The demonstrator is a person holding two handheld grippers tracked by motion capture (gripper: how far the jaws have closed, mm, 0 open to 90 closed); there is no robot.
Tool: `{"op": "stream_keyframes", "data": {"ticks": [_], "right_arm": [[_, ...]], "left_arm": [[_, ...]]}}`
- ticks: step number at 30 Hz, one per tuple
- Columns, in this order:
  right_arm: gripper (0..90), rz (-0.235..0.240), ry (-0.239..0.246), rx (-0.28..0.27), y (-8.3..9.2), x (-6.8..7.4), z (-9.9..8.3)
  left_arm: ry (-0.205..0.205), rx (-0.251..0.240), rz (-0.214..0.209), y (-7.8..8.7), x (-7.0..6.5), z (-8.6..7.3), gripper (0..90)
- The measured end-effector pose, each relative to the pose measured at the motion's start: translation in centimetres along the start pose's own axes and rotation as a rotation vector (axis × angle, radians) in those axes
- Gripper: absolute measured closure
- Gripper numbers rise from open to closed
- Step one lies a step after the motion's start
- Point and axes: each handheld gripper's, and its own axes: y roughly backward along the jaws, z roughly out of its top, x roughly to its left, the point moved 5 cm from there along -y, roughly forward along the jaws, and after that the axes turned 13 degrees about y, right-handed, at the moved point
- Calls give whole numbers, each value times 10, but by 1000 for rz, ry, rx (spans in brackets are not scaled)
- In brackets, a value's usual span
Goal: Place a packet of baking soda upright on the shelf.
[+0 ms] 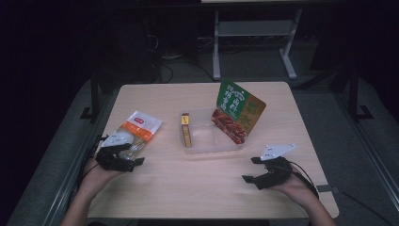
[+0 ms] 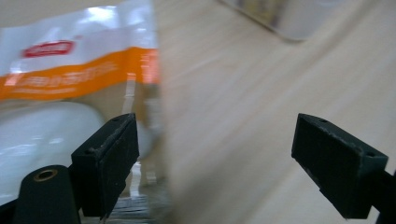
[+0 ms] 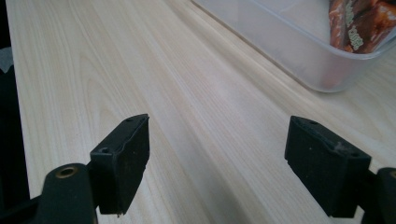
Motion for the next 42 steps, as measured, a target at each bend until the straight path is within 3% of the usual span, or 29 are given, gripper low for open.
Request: {"op": "stream_keyframes", "data": {"ticks": [3,4,7,9,11,12,18,20,21,22,23,25,27,28,29,30,32,37,42], "right_arm": [[219,-1,6,7,-1,0,0],[219,0,9,5,-1,0,1],[219,0,13,12,-2,0,0],[221,1,6,17,-3,0,-1],[221,5,8,17,-3,0,0],[221,7,11,16,-4,0,0],[226,4,25,24,-5,0,-1],[227,5,20,18,-4,-1,-1],[227,5,20,18,-4,-1,-1],[228,5,20,14,-3,-2,-1],[228,5,20,14,-3,-2,-1],[228,5,18,16,-4,-2,-1],[229,6,21,17,-4,-2,-1],[230,6,23,18,-4,-2,-1],[230,6,21,21,-4,-1,0],[231,5,23,21,-4,-1,0],[232,5,22,21,-4,-2,0],[234,3,28,19,-3,-1,0],[239,4,38,27,-4,1,1]], "left_arm": [[7,-7,24,0,12,5,146],[19,-1,62,-1,28,11,147],[30,-1,82,-1,40,16,168],[44,13,121,-4,59,23,170],[60,10,121,-7,65,24,181],[77,29,140,-12,77,26,182],[98,52,174,-25,105,26,184],[135,74,173,-30,114,22,184],[135,74,173,-30,114,22,184],[164,96,172,-35,121,17,184],[164,96,172,-35,121,17,184],[215,94,127,-39,128,14,189],[221,87,111,-40,129,14,241],[236,79,59,-41,128,11,284],[236,79,59,-41,128,11,335],[259,69,17,-41,129,9,366],[253,54,-5,-41,128,8,395],[249,74,1,-40,127,9,518],[246,63,-5,-34,127,8,812]]}}
